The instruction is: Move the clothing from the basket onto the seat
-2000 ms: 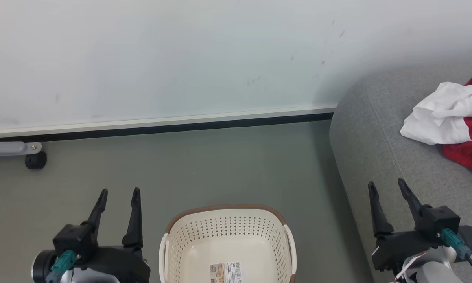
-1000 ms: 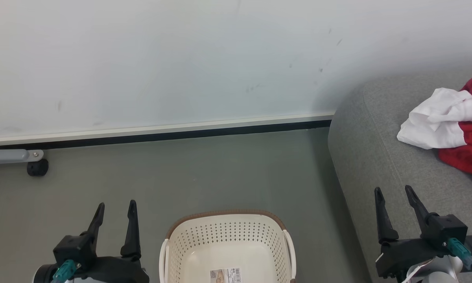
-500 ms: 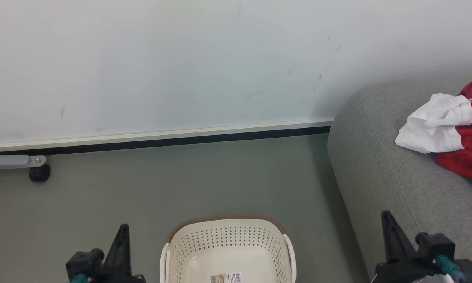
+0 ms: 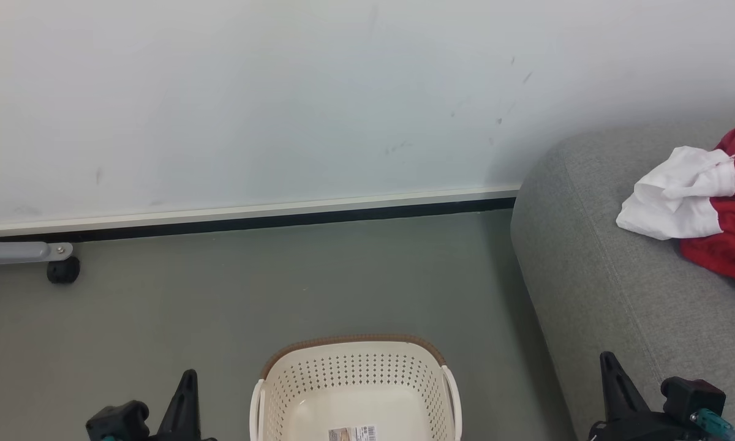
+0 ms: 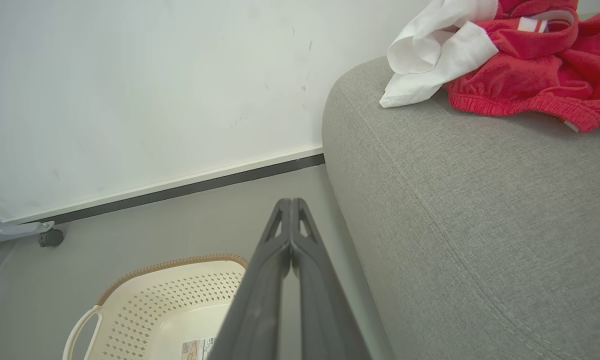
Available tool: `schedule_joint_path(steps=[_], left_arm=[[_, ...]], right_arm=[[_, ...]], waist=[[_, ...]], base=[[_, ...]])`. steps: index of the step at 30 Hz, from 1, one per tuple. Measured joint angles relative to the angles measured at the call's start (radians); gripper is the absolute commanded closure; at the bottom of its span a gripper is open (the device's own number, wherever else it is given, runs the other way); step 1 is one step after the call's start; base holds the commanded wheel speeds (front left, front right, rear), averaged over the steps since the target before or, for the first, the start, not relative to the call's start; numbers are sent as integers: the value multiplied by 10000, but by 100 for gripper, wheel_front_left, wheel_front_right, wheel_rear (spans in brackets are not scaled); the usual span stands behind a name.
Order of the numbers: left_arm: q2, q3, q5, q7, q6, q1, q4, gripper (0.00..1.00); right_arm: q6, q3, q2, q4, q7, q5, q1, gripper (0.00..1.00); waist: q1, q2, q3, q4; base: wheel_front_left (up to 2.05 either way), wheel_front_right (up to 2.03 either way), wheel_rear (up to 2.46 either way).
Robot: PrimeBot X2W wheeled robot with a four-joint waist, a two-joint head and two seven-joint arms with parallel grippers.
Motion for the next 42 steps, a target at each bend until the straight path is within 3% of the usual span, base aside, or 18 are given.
schedule_joint_path(steps=[42], left_arm=[[-391,1363,-5440,1250,-1091,-260,-15,100]], right_arm=[[1120,-1843,671,-73,1329,5883,-174,100]], waist=[[0,1,-29,87]], base=[[0,0,0]])
